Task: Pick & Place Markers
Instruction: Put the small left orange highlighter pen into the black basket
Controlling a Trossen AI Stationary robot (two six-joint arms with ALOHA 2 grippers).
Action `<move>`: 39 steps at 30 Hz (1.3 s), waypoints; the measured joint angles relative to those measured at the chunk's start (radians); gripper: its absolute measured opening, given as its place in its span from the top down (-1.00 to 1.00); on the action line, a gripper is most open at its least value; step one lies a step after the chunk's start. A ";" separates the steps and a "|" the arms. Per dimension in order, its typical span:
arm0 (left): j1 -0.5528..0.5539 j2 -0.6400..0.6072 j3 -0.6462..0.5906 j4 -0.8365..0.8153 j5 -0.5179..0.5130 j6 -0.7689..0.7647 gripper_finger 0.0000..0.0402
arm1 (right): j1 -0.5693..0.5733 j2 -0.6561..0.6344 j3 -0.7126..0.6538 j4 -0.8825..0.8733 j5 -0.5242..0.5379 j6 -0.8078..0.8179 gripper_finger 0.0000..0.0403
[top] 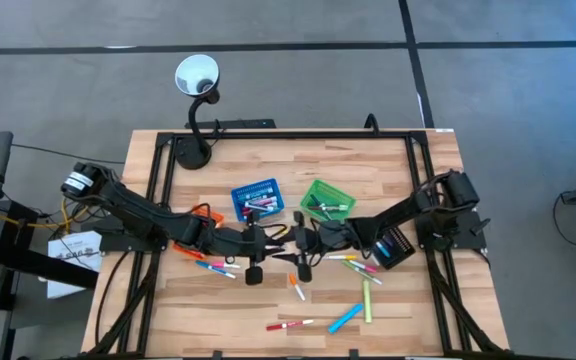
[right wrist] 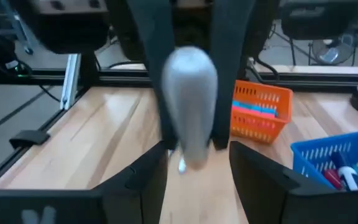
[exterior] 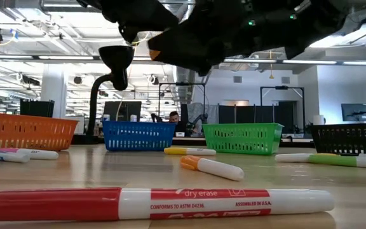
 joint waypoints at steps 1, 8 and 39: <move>0.000 0.003 0.001 0.003 0.000 0.001 0.82 | 0.000 0.011 0.013 0.004 -0.001 0.000 0.19; 0.000 0.019 0.000 0.011 0.000 0.013 0.80 | 0.002 0.017 0.036 -0.002 0.003 0.001 0.28; -0.004 0.020 0.000 0.007 -0.037 0.015 0.64 | -0.005 0.012 0.036 -0.075 0.007 0.031 0.77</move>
